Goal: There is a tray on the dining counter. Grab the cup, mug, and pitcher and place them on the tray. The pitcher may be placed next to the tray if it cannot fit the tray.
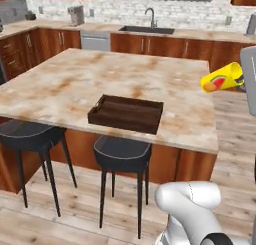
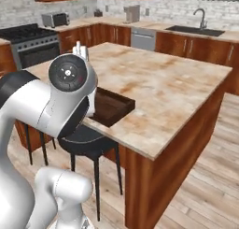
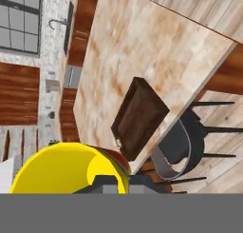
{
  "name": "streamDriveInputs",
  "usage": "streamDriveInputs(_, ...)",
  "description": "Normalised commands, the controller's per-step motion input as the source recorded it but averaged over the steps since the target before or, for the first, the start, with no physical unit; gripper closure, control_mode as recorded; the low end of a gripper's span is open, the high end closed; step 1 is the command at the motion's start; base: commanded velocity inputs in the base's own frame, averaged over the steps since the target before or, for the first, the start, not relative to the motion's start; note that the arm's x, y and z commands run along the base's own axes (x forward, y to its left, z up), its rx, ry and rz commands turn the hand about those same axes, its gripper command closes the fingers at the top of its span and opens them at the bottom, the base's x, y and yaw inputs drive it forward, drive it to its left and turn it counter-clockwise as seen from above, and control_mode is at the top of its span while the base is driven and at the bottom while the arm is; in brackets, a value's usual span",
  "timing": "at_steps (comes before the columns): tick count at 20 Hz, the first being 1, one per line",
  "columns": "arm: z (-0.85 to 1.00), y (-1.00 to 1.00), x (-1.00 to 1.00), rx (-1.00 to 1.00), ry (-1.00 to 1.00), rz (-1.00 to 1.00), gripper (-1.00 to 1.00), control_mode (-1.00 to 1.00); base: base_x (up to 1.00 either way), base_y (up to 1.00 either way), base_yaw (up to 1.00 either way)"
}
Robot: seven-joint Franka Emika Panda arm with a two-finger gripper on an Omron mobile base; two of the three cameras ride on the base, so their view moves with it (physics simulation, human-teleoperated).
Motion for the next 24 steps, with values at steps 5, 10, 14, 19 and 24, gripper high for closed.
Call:
streamDriveInputs(5, 0.00, 0.00, 0.00, 0.00, 0.00, 0.00, 1.00, 1.00, 0.59, 0.94, -0.49)
streamDriveInputs(10, 0.00, 0.00, 0.00, 0.00, 0.00, 0.00, 1.00, 1.00, 0.56, 0.65, -0.45)
streamDriveInputs(14, 0.00, 0.00, 0.00, 0.00, 0.00, 0.00, 1.00, 1.00, 0.47, 0.69, -0.44)
streamDriveInputs(19, 0.00, 0.00, 0.00, 0.00, 0.00, 0.00, 1.00, 1.00, 0.47, 0.57, -0.37)
streamDriveInputs(24, 0.00, 0.00, 0.00, 0.00, 0.00, 0.00, 1.00, 1.00, 0.59, 0.11, -0.16)
